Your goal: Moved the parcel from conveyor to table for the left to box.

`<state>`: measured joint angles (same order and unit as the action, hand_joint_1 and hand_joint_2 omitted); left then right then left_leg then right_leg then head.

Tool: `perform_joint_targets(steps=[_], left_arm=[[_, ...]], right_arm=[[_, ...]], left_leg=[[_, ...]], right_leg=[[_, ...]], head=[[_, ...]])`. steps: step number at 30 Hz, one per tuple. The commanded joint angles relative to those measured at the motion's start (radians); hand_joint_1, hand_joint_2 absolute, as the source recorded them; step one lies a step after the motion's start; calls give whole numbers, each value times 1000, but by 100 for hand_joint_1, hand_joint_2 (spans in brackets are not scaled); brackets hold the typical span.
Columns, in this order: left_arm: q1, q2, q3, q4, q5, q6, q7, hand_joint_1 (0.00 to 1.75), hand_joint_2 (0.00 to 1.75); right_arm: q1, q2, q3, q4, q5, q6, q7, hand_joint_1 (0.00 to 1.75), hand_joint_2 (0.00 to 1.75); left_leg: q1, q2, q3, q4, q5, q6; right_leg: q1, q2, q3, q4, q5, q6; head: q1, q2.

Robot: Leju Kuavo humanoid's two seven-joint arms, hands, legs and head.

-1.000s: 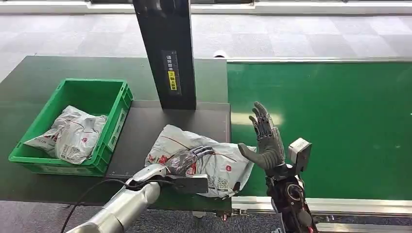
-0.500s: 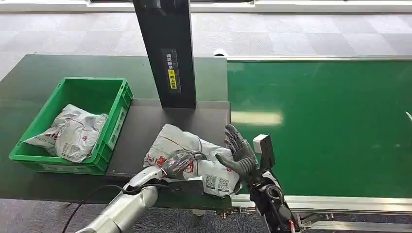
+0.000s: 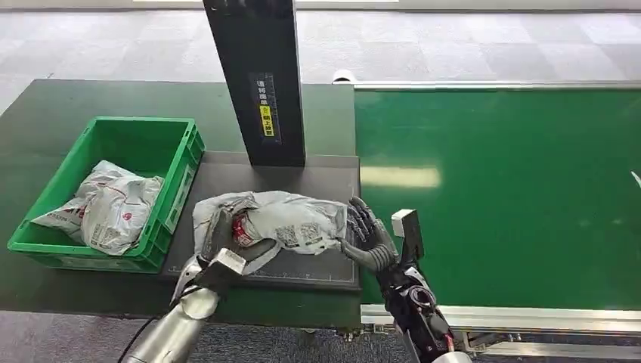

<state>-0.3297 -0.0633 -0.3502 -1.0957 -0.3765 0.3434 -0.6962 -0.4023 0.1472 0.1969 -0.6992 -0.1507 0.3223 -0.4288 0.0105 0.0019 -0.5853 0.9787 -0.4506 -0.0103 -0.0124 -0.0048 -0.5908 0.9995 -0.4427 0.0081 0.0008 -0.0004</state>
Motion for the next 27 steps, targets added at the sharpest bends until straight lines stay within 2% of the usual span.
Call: perform_joint_targets(steps=[1,11,13,15,19,22,25,27], left_arm=[[7,14,19,-81,46,22,-2,175,175],[8,20,10,-93,70,44,-2,175,175],[12,42,-19,-161,149,164,-2,175,175],[11,52,-29,-184,180,180,-2,175,175],[7,96,-110,-340,205,355,-2,175,175],[28,43,-28,-447,40,355,-2,175,175],[39,-27,70,-509,-169,355,-2,175,175],[31,-66,131,-509,-297,355,-2,175,175]], right_arm=[[-40,-12,35,94,-2,-4,-8,0,175],[-39,-12,37,94,-3,-2,-13,0,175],[-37,-16,48,90,3,-13,-36,0,175],[-35,-18,51,89,4,-17,-44,0,175],[-43,-21,58,94,5,-34,-58,0,175],[-37,-27,66,84,1,-27,-73,0,175],[-13,-38,84,15,28,-31,-173,0,175],[14,-45,82,-59,60,-89,-221,0,175]], left_leg=[[1,1,1,0,-1,0],[0,1,0,-1,-1,0],[0,1,0,0,-1,0],[0,0,0,0,-1,0],[1,-1,0,0,-1,0],[1,1,-1,1,-2,1],[1,0,-1,1,-2,1],[0,0,-2,1,-1,1]], right_leg=[[1,2,1,-1,0,-1],[0,1,0,-1,0,-1],[0,1,0,-1,0,-1],[1,1,-1,0,0,-1],[1,0,-1,0,-1,-1],[1,1,-2,0,-1,-1],[1,1,-1,-1,-1,0],[1,0,-2,0,-1,0]], head=[[0,0],[0,0],[0,0],[0,0],[0,0],[0,0],[0,0],[0,0]])
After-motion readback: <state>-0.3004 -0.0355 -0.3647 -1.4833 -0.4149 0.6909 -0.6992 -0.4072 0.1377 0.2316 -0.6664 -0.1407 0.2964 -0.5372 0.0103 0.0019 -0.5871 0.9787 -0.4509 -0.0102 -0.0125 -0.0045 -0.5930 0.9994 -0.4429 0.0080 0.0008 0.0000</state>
